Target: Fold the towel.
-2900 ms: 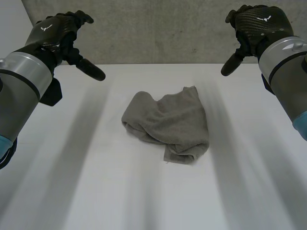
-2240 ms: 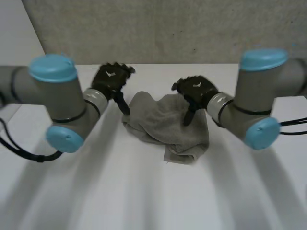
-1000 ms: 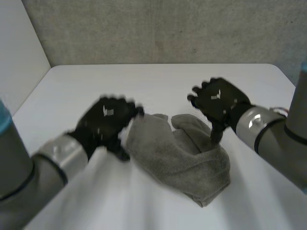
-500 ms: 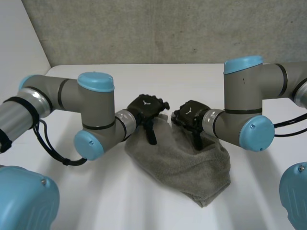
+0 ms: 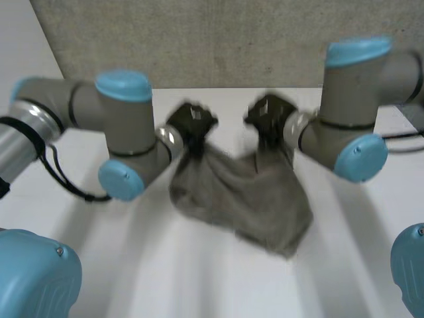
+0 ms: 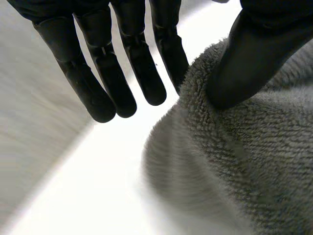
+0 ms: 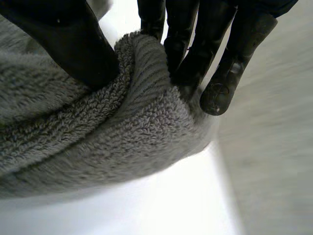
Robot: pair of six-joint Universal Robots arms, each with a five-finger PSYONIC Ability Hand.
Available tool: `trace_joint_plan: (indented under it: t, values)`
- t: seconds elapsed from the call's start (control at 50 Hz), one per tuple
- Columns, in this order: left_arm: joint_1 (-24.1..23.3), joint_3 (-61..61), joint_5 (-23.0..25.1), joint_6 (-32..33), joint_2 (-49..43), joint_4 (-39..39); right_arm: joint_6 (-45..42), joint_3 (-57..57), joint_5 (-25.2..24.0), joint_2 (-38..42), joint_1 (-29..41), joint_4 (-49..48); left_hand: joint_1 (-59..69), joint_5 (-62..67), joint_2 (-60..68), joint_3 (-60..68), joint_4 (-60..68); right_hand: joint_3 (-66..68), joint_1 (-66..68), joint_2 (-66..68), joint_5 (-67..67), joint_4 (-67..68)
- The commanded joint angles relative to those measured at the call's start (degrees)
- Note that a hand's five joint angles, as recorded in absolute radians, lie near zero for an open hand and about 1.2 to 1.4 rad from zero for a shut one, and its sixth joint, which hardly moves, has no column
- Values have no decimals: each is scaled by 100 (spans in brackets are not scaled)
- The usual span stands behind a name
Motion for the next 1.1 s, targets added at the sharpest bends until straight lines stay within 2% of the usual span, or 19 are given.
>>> trace_joint_plan:
  t: [0.02, 0.04, 0.06, 0.08, 0.1, 0.18, 0.28, 0.34, 0.4, 0.44, 0.5, 0.58, 0.72, 0.76, 0.78, 0.82, 0.94, 1.04, 1.1]
  values:
    - [96, 1333, -1953, -732, 909, 1980, 2741, -453, 437, -878, -222, -2539, 312, 214, 256, 129, 255, 459, 577, 479, 497, 354]
    - [97, 1332, -1958, -736, 912, 1985, 3507, 11, 701, -1466, -511, -3225, 312, 214, 256, 129, 255, 459, 577, 479, 497, 354]
    - [158, 1167, -2332, -1101, 1260, 2437, 3515, 16, 703, -1472, -513, -3232, 312, 214, 256, 129, 255, 459, 577, 479, 497, 354]
    - [158, 1165, -2336, -1105, 1264, 2442, 4089, 434, 825, -2002, -818, -3728, 312, 214, 256, 129, 255, 459, 577, 479, 497, 354]
    - [280, 861, -2492, -1514, 1621, 2808, 4338, 830, 818, -2365, -1108, -4090, 312, 214, 256, 129, 255, 459, 577, 479, 497, 354]
    - [554, -232, -2186, -2124, 2327, 3110, 4244, 1088, 396, -2447, -1199, -3962, 312, 214, 256, 129, 255, 459, 577, 479, 497, 354]
    - [685, -1977, -1388, -2115, 2942, 3224, 3430, 1062, -552, -2404, -1216, -2753, 312, 214, 256, 129, 255, 459, 577, 479, 497, 354]
    - [765, -2385, -1237, -2107, 3004, 3207, 2675, 1062, -790, -2229, -1234, -2058, 312, 214, 256, 129, 255, 459, 577, 479, 497, 354]
    - [870, -3273, -1017, -2115, 3101, 3189, 2214, 1036, -817, -2052, -1225, -1694, 312, 214, 256, 129, 255, 459, 577, 479, 497, 354]
    - [888, -4148, -799, -2115, 3197, 3233, 1278, 1140, -800, -1789, -1173, -1055, 312, 214, 256, 129, 255, 459, 577, 479, 497, 354]
    - [888, -4548, -701, -2115, 3215, 3268, 748, 1394, -817, -1604, -1155, -475, 312, 214, 256, 129, 255, 459, 577, 479, 497, 354]
    - [888, -5398, -499, -2115, 3163, 3373, 720, 1929, -896, -1481, -1164, -323, 312, 214, 256, 129, 255, 459, 577, 479, 497, 354]
    - [870, -5971, -473, -2107, 3092, 3435, 737, 3189, -879, -1595, -1085, -1061, 312, 214, 256, 129, 255, 459, 577, 479, 497, 354]
    - [870, -6129, -464, -2115, 3083, 3453, 720, 3810, -853, -1804, -1023, -1385, -1674, -1772, -1730, -1857, -1731, 459, 577, 479, 497, 354]
    - [870, -6130, -464, -2115, 3083, 3453, 720, 3813, -852, -1806, -1023, -1387, -1687, -1785, -1743, -1870, -1744, 459, 577, 479, 497, 354]
    - [844, -6173, -472, -2115, 2996, 3470, 685, 4399, -887, -2033, -971, -1561, -4218, -4316, -4274, -4401, -4275, 459, 577, 479, 497, 354]
    - [773, -6121, -473, -2115, 2784, 3479, 658, 5079, -905, -2386, -839, -1747, -4782, -4881, -4838, -4966, -4839, 459, 577, 479, 497, 354]
    - [659, -6024, -473, -2115, 2608, 3734, 658, 5859, -1133, -3569, -803, -1835, -5203, -5301, -5259, -5386, -5260, 459, 577, 479, 497, 354]
    - [545, -5884, -473, -2115, 2442, 4024, 658, 6001, -1239, -3853, -812, -1835, -5220, -5318, -5276, -5403, -5277, 459, 577, 479, 497, 354]
